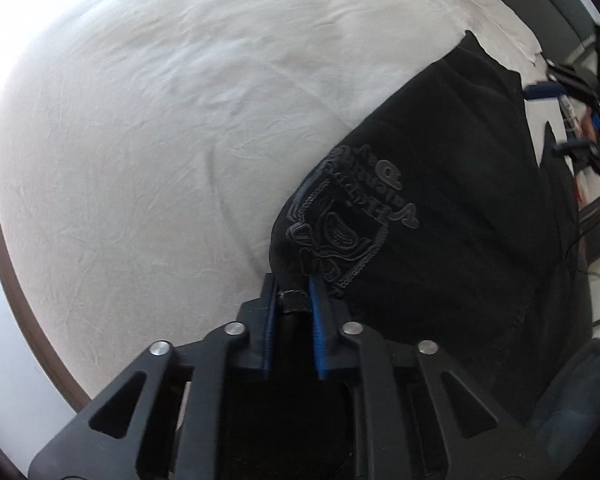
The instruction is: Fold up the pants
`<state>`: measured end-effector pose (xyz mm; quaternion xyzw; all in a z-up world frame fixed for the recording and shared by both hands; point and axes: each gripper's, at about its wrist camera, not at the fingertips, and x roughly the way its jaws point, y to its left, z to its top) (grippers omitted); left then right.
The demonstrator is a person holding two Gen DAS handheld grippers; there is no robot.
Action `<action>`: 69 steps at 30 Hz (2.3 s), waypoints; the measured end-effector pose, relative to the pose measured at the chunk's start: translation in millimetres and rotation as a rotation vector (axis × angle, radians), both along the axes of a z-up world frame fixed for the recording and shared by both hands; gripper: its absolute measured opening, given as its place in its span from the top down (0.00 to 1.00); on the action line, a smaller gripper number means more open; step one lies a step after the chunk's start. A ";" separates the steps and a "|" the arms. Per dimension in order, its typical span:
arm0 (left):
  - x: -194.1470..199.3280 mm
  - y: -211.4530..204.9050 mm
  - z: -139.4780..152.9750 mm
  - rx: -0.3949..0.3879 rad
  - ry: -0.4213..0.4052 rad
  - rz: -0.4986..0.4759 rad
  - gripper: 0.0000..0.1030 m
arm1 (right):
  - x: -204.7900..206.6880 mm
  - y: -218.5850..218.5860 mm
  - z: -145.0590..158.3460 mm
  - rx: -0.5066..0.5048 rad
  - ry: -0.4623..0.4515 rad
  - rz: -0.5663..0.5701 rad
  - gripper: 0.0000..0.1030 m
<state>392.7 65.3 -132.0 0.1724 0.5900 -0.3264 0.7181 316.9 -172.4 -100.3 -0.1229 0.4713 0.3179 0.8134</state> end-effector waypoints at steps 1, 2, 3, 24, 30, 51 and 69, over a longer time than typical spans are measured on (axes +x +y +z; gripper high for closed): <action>-5.6 -1.9 4.6 0.002 -0.030 -0.007 0.92 | 4.5 2.8 -1.4 -0.008 0.004 0.015 0.44; -10.2 -1.6 9.4 0.003 -0.052 -0.008 0.92 | 9.8 6.5 -2.5 -0.022 0.003 0.032 0.47; -16.4 -4.3 14.3 0.006 -0.089 -0.015 0.93 | 15.1 10.2 -3.0 -0.033 0.002 0.053 0.52; -121.8 -22.1 69.5 0.046 -0.499 -0.147 0.93 | 96.3 77.9 -22.8 -0.223 0.037 0.289 0.60; -131.1 -22.7 70.7 0.036 -0.506 -0.151 0.93 | 95.0 86.4 -30.8 -0.263 0.056 0.346 0.63; -174.6 -25.6 91.1 -0.006 -0.523 -0.116 0.94 | 33.6 83.8 8.7 -0.024 0.027 0.219 0.96; -311.9 -37.5 90.4 0.005 -0.494 -0.177 0.94 | -115.7 78.2 32.2 0.046 -0.034 0.179 0.96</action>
